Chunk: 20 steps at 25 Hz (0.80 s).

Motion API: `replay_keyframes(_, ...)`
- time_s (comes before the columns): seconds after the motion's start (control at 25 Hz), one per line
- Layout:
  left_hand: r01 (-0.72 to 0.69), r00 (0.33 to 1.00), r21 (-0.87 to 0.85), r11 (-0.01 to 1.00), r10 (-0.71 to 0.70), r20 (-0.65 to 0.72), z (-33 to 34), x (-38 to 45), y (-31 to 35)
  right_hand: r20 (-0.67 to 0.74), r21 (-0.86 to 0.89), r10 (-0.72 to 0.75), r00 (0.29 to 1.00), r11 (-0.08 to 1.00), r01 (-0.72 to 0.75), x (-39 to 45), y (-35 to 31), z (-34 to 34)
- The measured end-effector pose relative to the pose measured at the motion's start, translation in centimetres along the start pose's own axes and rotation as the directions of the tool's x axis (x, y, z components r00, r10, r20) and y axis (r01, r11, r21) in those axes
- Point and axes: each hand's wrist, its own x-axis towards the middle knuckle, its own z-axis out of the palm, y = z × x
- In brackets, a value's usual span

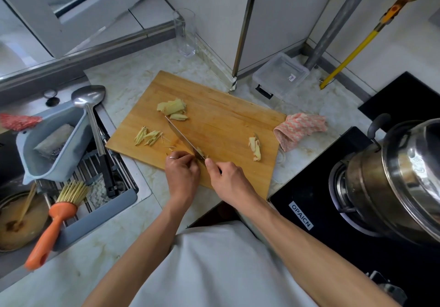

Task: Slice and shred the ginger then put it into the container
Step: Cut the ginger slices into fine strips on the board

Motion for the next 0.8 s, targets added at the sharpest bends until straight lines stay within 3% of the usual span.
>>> replay_keyframes(0.32,-0.005,0.998,0.039,0.999,0.002,0.060,-1.1,0.3,0.8,0.001,-0.005,-0.014,1.000,1.000,0.014,0.1,0.4,0.1)
replay_keyframes(0.6,0.118,0.975,-0.037,0.992,-0.108,0.195,-4.4,2.0,1.7,0.019,-0.029,-0.057,0.998,0.998,0.058,0.0,1.1,-2.1)
replay_keyframes(0.8,0.208,0.965,-0.112,0.972,-0.185,0.187,-6.3,1.6,1.7,-0.016,-0.072,-0.090,0.996,0.993,0.089,-0.1,2.0,-2.7)
